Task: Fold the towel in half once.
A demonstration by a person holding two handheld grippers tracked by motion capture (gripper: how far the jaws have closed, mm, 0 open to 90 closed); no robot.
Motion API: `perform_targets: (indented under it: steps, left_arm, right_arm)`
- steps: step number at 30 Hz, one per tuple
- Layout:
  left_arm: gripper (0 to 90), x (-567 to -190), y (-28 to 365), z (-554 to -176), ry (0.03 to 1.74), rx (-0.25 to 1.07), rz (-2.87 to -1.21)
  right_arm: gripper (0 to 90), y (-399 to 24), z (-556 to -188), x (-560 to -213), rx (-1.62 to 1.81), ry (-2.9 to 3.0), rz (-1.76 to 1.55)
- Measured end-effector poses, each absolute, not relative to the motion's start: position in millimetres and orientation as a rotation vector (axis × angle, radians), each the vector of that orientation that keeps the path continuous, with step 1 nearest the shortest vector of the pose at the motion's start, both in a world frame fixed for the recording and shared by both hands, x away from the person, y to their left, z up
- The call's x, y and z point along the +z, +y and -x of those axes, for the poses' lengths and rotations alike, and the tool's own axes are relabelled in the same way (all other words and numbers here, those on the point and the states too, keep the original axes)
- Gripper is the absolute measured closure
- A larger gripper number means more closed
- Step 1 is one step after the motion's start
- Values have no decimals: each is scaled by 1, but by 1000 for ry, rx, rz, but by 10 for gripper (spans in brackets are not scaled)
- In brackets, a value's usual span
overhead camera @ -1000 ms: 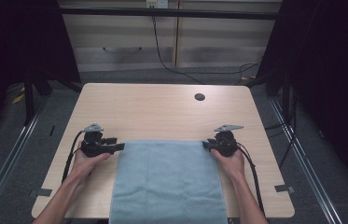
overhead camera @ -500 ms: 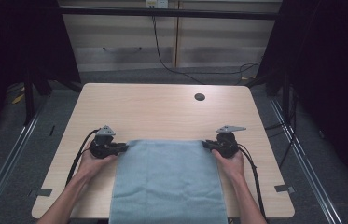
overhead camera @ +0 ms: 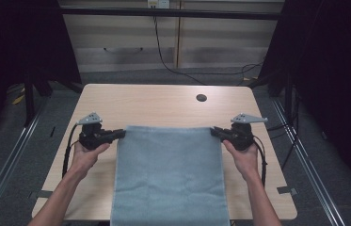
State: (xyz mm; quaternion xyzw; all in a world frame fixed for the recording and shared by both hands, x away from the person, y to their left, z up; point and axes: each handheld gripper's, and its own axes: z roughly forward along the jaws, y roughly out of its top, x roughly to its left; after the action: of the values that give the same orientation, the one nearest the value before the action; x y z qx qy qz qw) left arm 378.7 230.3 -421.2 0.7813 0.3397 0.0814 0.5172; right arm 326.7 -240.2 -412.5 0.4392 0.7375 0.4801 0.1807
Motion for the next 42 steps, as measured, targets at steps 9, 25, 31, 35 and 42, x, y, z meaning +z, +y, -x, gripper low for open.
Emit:
perform_targets:
  steps: [9,25,31,35,42]
  left_arm:
    - [863,-358,228,-406,790,256,-1782]
    - [862,-274,232,-431,748,361,-1680]
    - [862,-293,243,-398,723,340,-1690]
    - [862,-306,252,-359,690,329,-1680]
    - [861,-334,256,-298,620,337,-1723]
  right_arm:
    - [841,-253,-356,-355,1421,1973,-1225]
    - [844,-244,-385,-236,1447,1853,-1091]
    - [844,-240,-352,-259,1466,1906,-1023]
    - [844,-243,-316,-272,1487,1949,-970]
    - [844,-241,-259,-301,1452,2034,-946]
